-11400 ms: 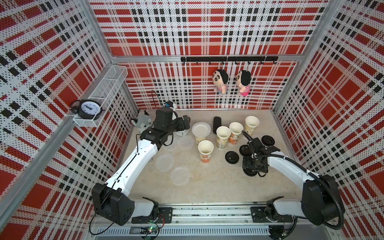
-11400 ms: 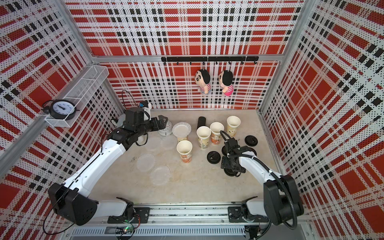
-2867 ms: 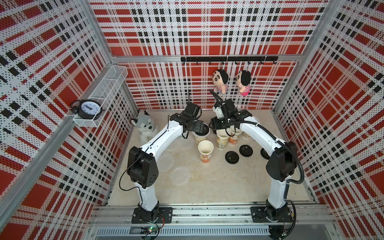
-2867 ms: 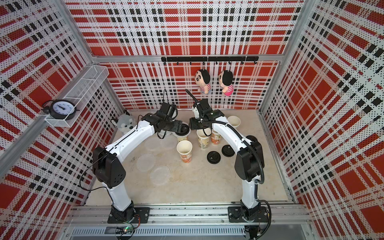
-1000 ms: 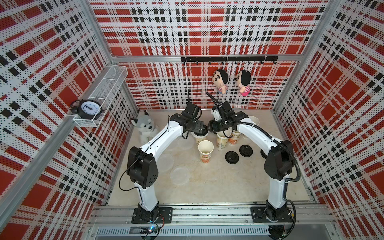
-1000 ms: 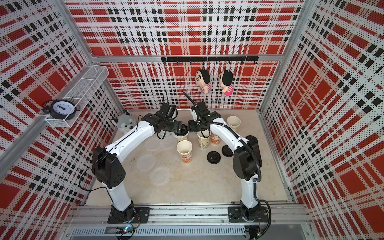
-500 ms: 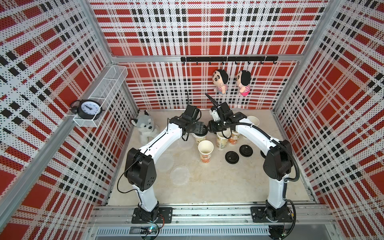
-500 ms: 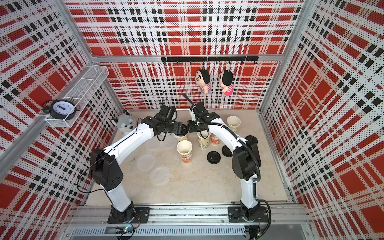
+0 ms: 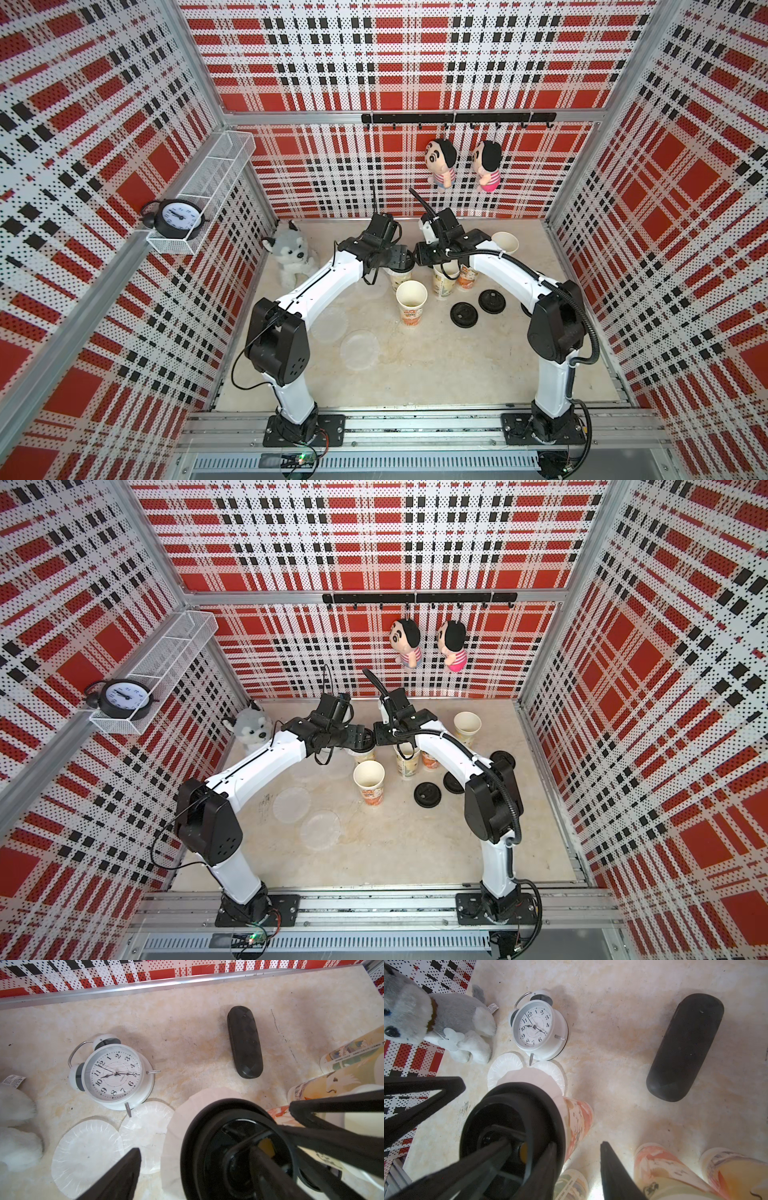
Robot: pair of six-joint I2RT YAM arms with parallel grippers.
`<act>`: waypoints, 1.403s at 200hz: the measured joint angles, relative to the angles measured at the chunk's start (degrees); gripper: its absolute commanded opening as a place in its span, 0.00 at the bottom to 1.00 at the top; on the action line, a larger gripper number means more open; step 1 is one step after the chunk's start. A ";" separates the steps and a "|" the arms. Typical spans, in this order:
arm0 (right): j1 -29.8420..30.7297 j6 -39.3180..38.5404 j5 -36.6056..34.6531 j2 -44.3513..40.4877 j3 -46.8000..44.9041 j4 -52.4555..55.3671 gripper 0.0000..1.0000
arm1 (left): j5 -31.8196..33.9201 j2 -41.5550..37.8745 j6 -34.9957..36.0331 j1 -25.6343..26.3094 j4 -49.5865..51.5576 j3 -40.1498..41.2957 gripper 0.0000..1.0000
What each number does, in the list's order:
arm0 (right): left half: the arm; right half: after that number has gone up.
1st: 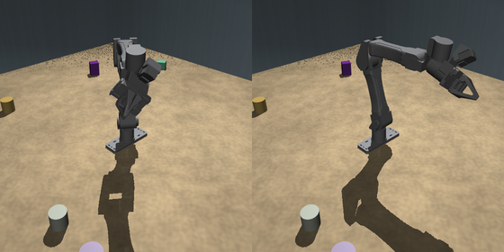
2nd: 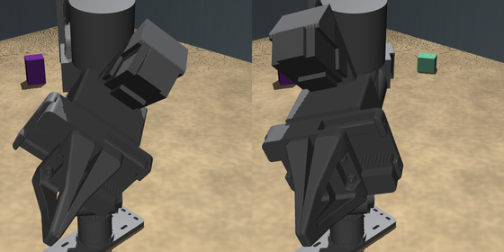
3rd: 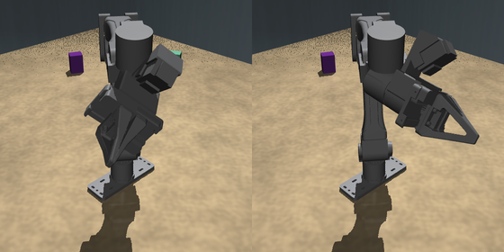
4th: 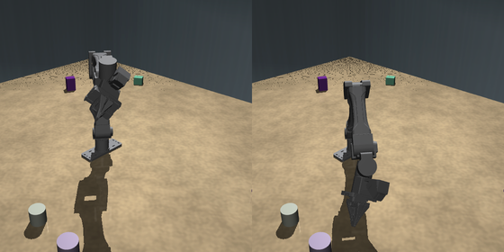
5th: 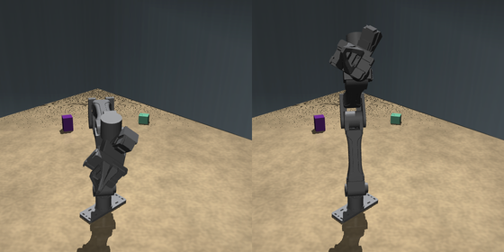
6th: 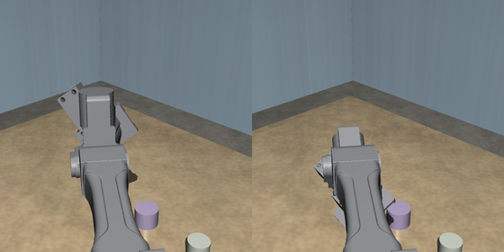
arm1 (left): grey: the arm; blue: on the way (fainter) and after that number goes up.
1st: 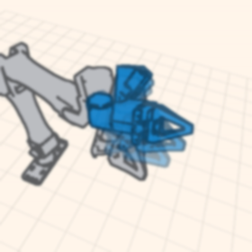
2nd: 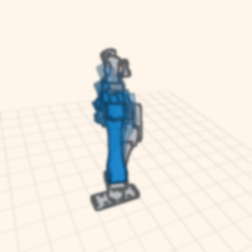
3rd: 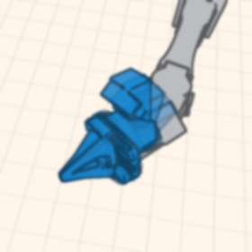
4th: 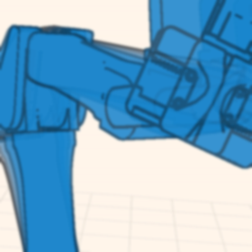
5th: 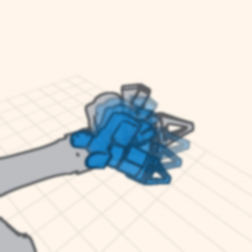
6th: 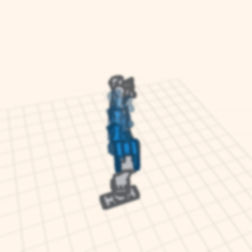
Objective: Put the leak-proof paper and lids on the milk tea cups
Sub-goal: Secure the cup lid on the cup.
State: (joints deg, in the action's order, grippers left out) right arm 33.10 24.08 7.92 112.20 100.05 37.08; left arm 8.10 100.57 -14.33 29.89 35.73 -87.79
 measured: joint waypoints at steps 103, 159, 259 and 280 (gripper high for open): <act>0.81 2.40 -0.92 -2.03 -5.88 -7.82 0.38 | -0.17 -2.71 -1.49 -0.02 -5.68 5.99 0.84; 1.22 2.29 -1.31 -0.52 -0.48 -2.23 0.41 | -0.59 -4.02 -1.90 -0.44 -6.86 7.91 0.84; 1.99 1.86 -2.84 2.36 9.40 9.16 0.44 | -2.64 -4.59 -1.90 -1.53 -6.97 8.50 0.84; 1.99 2.16 -2.80 2.34 9.40 9.22 0.44 | -2.91 -4.52 -1.88 -1.53 -6.95 8.35 0.84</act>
State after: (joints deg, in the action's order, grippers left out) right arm 35.09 26.24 5.13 114.54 109.45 46.30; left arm 5.19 96.05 -16.21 28.36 28.77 -79.44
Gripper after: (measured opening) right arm 0.442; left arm 0.845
